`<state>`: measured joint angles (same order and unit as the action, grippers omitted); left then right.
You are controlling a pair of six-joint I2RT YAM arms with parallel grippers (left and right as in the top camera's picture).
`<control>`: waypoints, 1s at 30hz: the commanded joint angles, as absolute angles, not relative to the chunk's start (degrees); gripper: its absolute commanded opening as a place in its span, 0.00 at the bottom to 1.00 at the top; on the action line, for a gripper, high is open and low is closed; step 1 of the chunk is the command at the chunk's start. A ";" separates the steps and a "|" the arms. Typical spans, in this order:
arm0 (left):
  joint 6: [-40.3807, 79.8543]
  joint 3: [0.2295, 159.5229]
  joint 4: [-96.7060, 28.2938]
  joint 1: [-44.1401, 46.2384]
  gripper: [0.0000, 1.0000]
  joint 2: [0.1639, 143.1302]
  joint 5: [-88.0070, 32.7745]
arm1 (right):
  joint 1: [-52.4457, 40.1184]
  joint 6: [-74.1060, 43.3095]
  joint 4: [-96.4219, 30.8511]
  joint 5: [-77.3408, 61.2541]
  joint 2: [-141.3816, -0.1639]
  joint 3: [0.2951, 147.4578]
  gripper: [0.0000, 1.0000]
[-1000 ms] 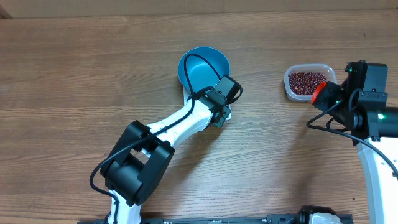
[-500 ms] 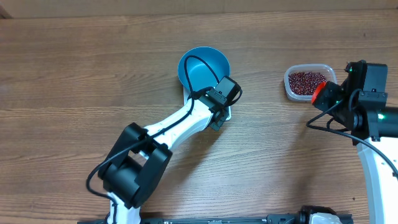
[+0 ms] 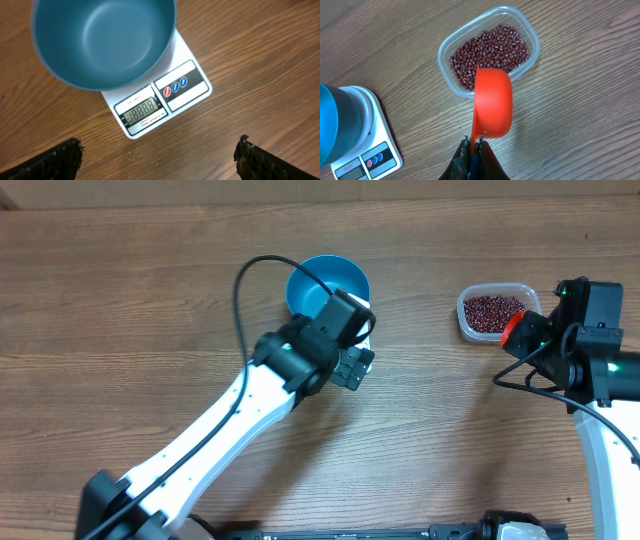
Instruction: Scoop item into bowl and weigh 150g on scale
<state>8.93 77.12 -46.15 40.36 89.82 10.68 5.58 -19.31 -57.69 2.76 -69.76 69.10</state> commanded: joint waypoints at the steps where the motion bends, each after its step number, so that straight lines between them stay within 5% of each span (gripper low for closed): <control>1: 10.35 78.28 -47.31 39.86 1.00 83.55 6.81 | 5.72 -19.42 -57.36 2.48 -68.93 71.16 0.04; 21: 12.67 78.28 -54.68 38.22 1.00 71.35 13.72 | 5.72 -19.44 -57.34 2.46 -68.93 71.16 0.04; 30: 2.70 78.26 -54.61 26.09 1.00 71.48 -1.93 | 5.72 -19.42 -57.12 2.48 -68.90 71.16 0.04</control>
